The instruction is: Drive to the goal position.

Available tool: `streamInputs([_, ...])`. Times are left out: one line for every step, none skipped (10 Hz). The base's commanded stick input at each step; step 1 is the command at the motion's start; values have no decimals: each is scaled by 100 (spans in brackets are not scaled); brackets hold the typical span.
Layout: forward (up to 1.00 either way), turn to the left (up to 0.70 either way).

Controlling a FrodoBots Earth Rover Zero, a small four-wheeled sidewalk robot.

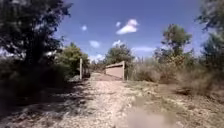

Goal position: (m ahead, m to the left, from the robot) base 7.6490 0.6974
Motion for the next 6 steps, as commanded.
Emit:
streamInputs([70,0])
streamInputs([70,0])
streamInputs([70,0])
streamInputs([70,0])
streamInputs([70,0])
streamInputs([70,0])
